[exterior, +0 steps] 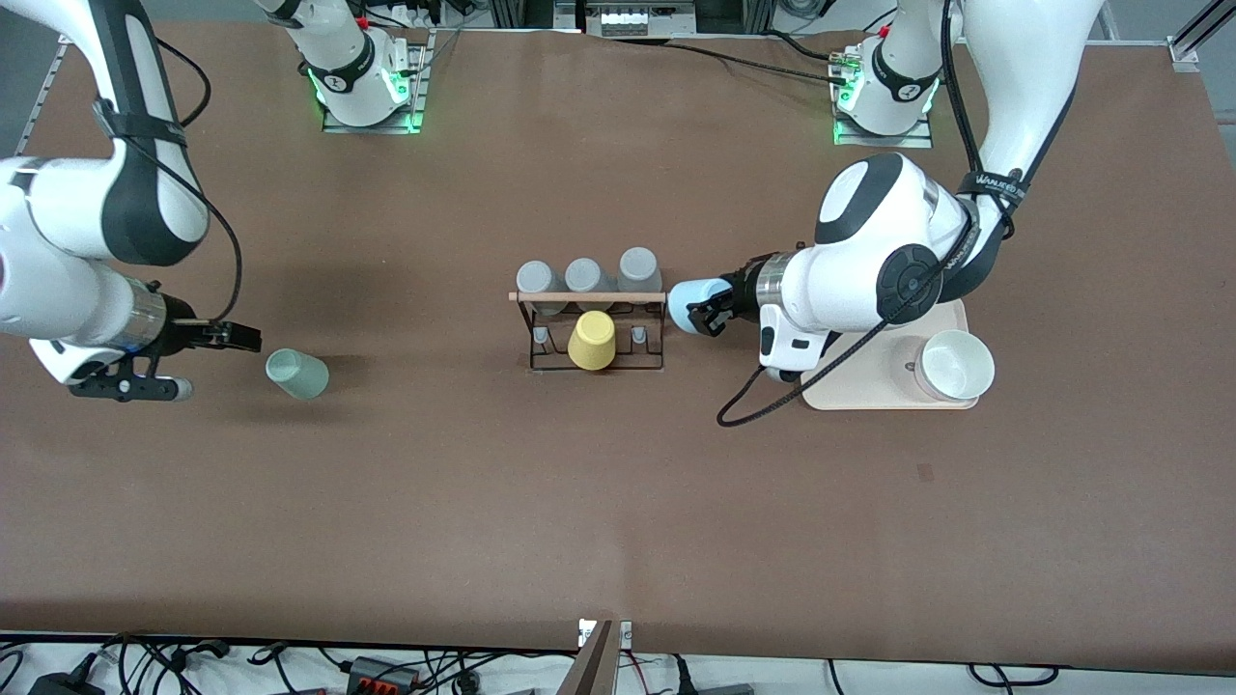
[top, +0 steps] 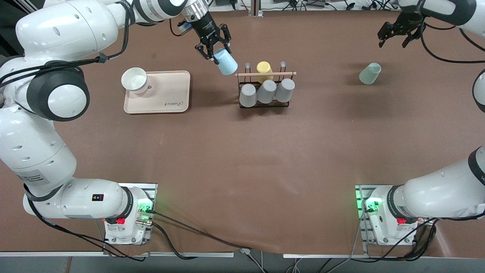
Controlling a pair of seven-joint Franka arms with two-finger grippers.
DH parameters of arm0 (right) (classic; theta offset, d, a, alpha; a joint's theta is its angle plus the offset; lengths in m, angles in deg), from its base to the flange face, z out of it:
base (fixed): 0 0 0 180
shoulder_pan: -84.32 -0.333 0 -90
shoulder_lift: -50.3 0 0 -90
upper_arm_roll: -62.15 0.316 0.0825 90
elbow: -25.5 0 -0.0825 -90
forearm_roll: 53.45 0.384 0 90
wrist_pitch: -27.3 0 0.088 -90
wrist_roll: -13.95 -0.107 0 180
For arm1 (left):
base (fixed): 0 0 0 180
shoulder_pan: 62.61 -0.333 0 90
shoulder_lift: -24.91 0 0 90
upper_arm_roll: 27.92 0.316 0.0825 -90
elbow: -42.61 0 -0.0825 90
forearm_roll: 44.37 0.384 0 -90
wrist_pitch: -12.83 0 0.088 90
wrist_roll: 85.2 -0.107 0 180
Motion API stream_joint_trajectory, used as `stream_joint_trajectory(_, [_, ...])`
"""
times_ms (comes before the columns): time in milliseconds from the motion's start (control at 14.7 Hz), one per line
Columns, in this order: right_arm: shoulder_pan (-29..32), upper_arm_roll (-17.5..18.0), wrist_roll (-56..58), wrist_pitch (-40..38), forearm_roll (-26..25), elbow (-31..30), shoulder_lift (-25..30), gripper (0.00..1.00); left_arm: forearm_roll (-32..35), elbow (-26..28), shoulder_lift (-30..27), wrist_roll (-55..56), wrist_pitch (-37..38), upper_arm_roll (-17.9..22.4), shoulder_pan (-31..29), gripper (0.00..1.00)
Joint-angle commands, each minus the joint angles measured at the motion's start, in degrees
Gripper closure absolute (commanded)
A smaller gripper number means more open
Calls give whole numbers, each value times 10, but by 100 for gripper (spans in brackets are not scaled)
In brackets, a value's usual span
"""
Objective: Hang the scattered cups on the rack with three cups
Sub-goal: 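Carry the blue cup to the rack while the right gripper grasps the teal cup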
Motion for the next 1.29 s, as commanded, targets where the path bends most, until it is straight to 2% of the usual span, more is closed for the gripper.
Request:
stream_joint_trajectory(0, [2, 3, 12, 83, -5, -50, -22, 0, -12, -23, 20, 42, -22, 5, 30, 99])
stream_joint_trajectory(340, [1, 3, 22, 168, -5, -74, -72, 0, -7, -43, 42, 59, -65, 7, 40, 99])
stream_joint_trajectory(611, [0, 3, 22, 184, -5, -95, -75, 0, 14, -48, 57, 59, -79, 9, 59, 99])
stream_joint_trajectory(815, [-5, 3, 22, 173, -5, -93, -73, 40, 38, -47, 70, 59, -102, 8, 61, 99])
stream_joint_trajectory(951, [-5, 3, 22, 172, -5, -92, -73, 56, 38, -47, 69, 59, -108, 9, 73, 99])
stream_joint_trajectory(1086, [-5, 7, 25, 172, -5, -82, -70, 61, 53, -43, 67, 58, -108, 8, 73, 99])
stream_joint_trajectory(1222, [-19, 9, 21, 145, -4, -53, -62, 63, 113, -40, 67, 59, -102, 7, 98, 99])
